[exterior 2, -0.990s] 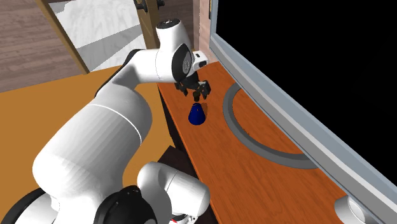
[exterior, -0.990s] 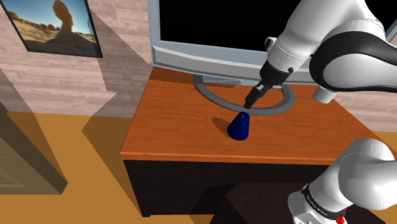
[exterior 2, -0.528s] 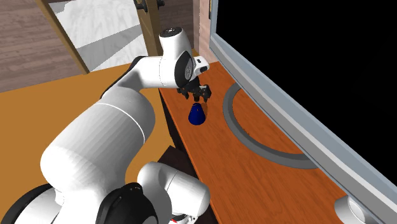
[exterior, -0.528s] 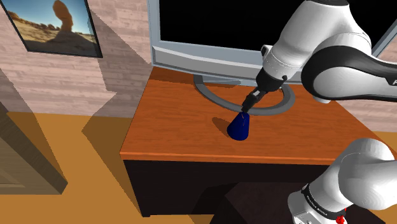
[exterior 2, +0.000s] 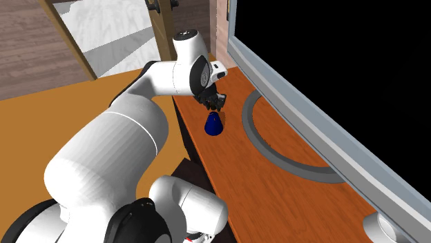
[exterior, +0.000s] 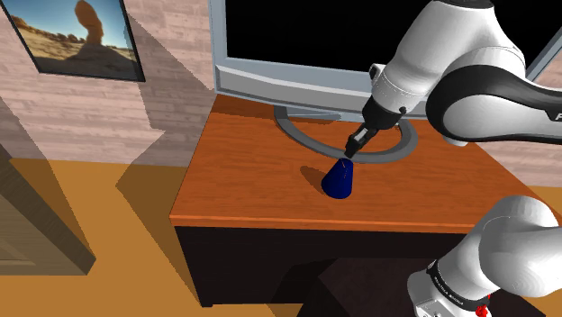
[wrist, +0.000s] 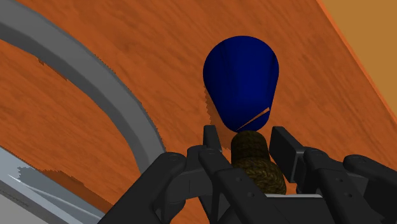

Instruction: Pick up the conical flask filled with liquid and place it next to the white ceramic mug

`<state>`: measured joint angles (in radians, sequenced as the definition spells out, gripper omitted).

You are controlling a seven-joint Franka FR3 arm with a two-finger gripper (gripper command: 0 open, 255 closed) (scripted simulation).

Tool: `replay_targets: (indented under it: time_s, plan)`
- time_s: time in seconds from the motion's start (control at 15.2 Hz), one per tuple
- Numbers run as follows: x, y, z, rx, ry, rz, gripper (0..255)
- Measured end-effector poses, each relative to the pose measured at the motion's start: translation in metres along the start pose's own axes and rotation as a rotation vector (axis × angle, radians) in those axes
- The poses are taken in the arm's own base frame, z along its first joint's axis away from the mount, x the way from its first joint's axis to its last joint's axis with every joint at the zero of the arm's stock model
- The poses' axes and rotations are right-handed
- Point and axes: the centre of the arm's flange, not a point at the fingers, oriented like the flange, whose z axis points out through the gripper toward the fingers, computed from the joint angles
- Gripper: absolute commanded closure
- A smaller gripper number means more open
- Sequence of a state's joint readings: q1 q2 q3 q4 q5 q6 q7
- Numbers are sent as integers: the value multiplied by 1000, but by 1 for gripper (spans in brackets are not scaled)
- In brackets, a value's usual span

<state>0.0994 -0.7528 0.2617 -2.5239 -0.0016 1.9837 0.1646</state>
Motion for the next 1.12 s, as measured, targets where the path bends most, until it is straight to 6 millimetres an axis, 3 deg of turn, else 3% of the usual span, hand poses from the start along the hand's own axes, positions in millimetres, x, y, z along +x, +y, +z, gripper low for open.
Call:
replay_targets:
  time_s: [0.46,1.12]
  plan:
    - [1,1,-2,0,0,0,255]
    - [11,7,-49,0,-1,0,255]
